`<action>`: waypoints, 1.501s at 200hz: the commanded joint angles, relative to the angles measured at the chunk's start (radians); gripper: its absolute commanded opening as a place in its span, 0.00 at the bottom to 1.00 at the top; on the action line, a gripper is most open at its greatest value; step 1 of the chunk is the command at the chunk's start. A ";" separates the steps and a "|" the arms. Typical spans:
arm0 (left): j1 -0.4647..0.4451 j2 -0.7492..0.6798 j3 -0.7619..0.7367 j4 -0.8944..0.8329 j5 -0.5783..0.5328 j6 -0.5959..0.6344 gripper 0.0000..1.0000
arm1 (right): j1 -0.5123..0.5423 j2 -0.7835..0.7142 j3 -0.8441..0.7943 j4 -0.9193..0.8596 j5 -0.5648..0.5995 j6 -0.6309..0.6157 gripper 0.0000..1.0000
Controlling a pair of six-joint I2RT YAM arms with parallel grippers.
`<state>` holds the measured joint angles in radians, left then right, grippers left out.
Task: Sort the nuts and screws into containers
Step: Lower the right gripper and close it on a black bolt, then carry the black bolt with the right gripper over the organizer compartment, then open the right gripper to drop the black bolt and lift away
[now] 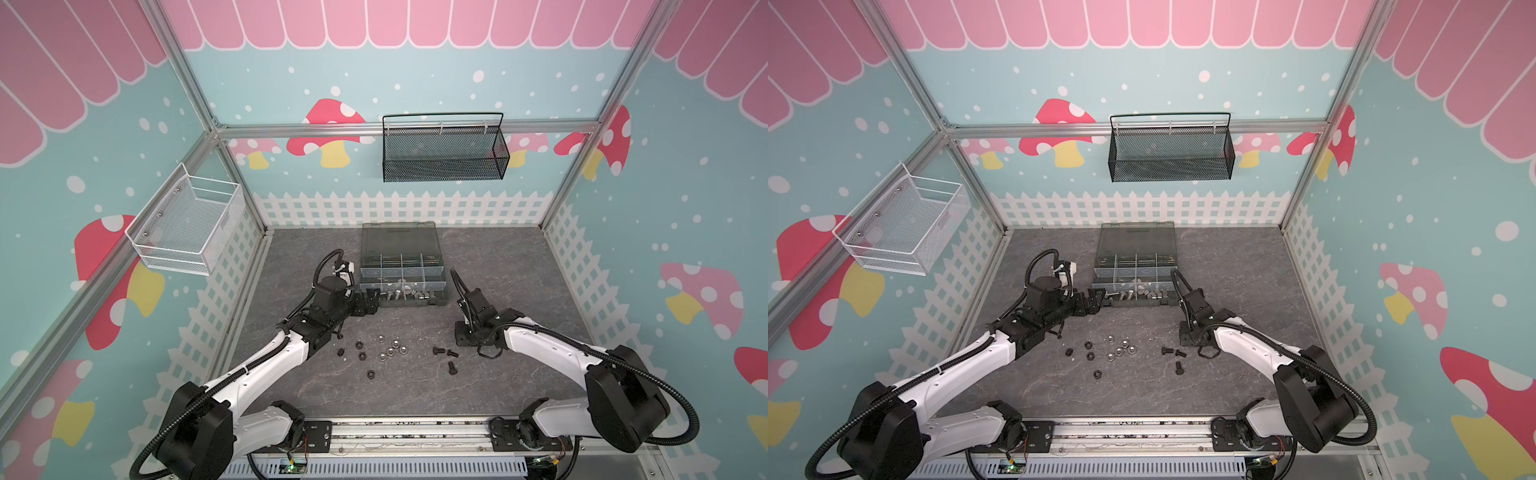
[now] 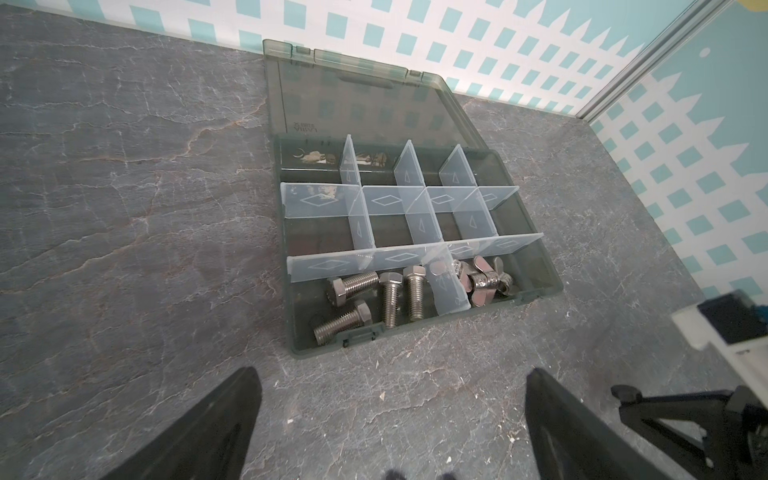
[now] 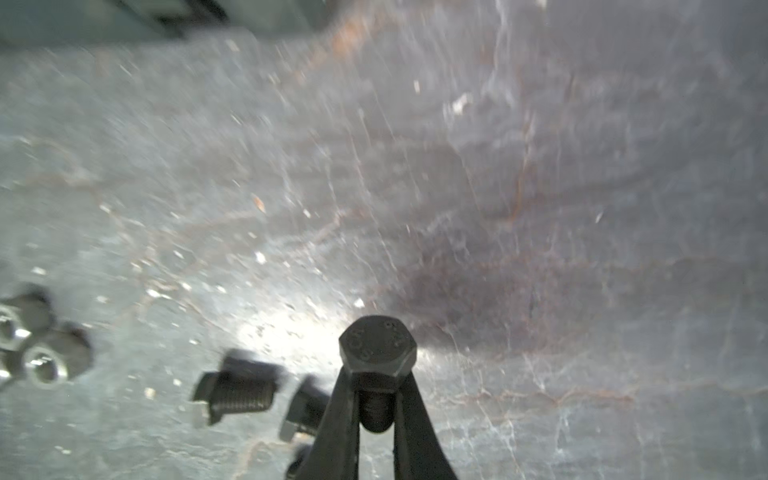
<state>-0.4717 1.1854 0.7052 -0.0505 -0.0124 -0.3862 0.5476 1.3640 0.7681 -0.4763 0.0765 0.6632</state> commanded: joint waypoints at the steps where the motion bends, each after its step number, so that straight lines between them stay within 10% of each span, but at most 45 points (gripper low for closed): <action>1: 0.005 -0.024 -0.005 -0.022 -0.022 -0.005 0.99 | -0.003 0.021 0.082 0.058 0.045 -0.052 0.00; 166: 0.005 -0.067 -0.019 -0.038 -0.040 -0.021 1.00 | -0.092 0.484 0.612 0.134 0.003 -0.307 0.00; 300: 0.006 -0.059 -0.023 -0.039 -0.041 -0.029 1.00 | -0.133 0.625 0.696 0.125 -0.044 -0.326 0.00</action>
<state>-0.4717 1.1229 0.6941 -0.0784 -0.0418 -0.3969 0.4244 1.9629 1.4185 -0.3515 0.0444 0.3557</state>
